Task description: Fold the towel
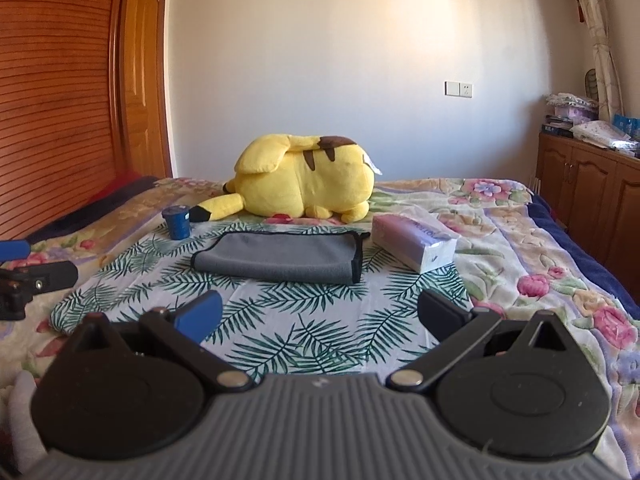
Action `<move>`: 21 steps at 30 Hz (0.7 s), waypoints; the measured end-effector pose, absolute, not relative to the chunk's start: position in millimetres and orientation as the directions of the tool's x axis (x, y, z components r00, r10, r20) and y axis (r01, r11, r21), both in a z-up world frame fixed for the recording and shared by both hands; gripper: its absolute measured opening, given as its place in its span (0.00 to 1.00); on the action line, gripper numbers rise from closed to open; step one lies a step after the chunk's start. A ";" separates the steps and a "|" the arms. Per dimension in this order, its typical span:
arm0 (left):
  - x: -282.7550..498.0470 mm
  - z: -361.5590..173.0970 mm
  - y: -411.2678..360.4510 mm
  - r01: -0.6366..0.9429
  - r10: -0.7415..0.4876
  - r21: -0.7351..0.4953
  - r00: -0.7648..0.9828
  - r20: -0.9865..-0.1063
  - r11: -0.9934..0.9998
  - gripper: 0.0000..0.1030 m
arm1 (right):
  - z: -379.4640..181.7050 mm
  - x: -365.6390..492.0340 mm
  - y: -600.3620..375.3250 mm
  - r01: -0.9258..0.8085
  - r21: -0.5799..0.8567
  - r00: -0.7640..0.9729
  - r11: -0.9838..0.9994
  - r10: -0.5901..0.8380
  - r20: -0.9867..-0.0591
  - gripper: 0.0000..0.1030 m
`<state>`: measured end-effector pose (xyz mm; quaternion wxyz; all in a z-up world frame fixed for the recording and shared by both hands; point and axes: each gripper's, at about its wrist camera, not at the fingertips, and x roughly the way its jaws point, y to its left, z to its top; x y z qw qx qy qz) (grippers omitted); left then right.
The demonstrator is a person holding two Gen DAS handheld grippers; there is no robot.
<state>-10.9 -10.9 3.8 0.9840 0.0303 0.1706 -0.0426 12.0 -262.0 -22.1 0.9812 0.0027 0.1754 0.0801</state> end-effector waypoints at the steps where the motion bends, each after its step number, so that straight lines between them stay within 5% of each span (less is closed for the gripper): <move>1: -11.3 4.3 -11.2 0.093 -0.073 0.046 0.940 -0.334 0.995 0.84 | -21.7 11.3 -261.9 -0.154 0.033 0.928 0.988 0.156 -0.338 1.00; 21: -15.4 8.8 -7.0 0.063 -0.044 0.062 0.959 -0.279 0.996 0.84 | -16.5 4.3 -268.0 -0.107 0.034 0.958 0.994 0.112 -0.265 1.00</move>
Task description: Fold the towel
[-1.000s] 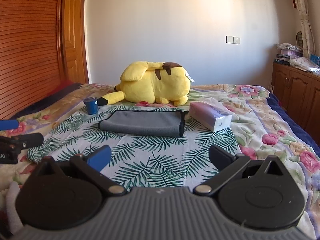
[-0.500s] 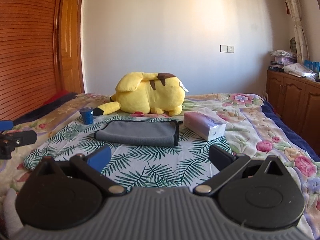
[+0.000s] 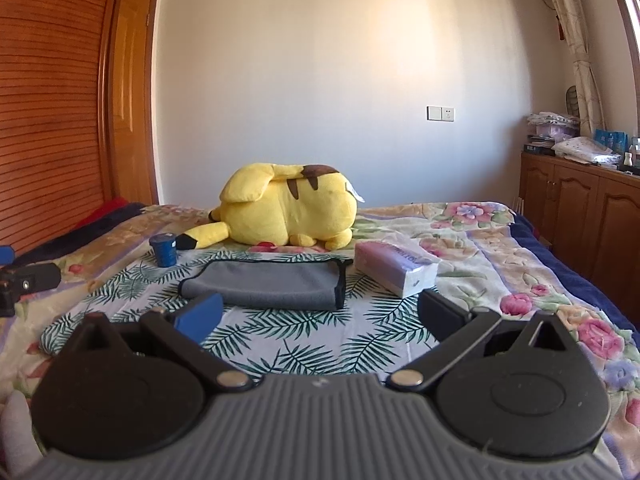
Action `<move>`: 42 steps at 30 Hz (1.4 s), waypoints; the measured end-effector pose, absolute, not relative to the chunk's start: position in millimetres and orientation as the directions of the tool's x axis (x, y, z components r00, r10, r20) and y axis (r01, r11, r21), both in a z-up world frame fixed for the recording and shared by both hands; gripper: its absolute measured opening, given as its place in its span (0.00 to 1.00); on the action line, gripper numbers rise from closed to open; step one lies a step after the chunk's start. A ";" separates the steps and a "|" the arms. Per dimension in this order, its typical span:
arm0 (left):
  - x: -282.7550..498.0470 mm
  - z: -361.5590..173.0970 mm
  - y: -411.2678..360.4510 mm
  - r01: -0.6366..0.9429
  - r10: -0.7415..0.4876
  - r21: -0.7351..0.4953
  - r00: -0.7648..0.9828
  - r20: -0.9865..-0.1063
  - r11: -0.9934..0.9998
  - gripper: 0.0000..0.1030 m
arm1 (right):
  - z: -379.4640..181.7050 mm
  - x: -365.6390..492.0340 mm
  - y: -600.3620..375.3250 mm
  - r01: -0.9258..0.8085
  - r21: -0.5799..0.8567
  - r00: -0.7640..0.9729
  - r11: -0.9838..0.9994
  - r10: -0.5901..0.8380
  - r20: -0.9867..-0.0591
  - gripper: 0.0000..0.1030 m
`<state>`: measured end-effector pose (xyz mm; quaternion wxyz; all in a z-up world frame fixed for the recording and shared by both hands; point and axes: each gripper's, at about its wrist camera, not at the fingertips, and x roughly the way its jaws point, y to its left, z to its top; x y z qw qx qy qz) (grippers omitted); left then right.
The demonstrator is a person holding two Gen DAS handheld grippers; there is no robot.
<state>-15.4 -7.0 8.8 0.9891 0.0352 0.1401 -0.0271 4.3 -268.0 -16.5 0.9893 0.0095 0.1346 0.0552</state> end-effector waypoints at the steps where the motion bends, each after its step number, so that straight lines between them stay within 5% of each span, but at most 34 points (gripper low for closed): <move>1: -15.7 8.7 -7.1 0.064 -0.044 0.063 0.959 -0.280 0.996 0.84 | -16.6 4.2 -268.0 -0.105 0.035 0.958 0.994 0.111 -0.265 1.00; 42: -15.8 5.3 -8.5 0.066 -0.040 0.080 0.958 -0.286 0.995 0.84 | -17.2 3.8 -268.5 -0.104 0.035 0.959 0.994 0.110 -0.262 1.00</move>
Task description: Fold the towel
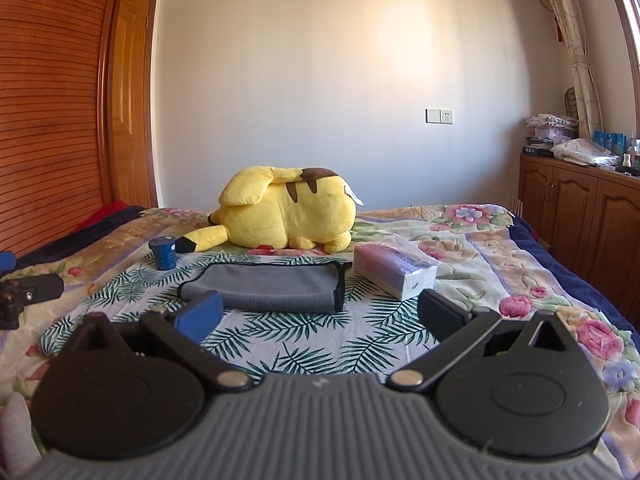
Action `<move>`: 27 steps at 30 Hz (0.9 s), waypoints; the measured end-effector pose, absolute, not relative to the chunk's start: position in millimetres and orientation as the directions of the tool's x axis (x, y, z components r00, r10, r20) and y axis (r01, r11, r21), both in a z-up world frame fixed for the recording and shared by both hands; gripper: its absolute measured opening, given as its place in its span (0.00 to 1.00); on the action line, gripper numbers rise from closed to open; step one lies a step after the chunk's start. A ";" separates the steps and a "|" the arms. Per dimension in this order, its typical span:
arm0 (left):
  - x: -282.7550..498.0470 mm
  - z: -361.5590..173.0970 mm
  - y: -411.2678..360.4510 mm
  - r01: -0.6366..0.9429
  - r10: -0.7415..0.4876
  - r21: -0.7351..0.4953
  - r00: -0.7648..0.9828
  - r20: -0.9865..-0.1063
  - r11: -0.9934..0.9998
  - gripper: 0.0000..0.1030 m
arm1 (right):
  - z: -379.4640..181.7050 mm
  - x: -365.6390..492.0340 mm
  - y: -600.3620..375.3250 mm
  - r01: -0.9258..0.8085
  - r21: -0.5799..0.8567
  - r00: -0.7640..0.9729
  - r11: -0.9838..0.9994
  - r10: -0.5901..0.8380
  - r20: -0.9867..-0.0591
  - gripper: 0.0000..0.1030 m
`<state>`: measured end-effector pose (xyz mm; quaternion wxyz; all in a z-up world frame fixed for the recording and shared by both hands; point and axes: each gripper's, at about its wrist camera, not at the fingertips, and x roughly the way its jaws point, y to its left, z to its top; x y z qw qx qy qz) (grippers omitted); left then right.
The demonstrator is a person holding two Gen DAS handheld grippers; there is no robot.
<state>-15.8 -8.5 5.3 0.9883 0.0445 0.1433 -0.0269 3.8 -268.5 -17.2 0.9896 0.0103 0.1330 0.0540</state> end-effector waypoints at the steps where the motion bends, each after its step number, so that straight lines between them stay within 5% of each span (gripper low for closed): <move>1: -15.7 5.0 -8.2 0.066 -0.040 0.080 0.957 -0.286 0.995 0.84 | -17.3 3.7 -268.3 -0.104 0.035 0.959 0.994 0.110 -0.263 1.00; 27: -15.4 2.9 -8.5 0.068 -0.040 0.089 0.956 -0.290 0.994 0.84 | -17.3 3.2 -268.0 -0.104 0.034 0.959 0.994 0.109 -0.262 1.00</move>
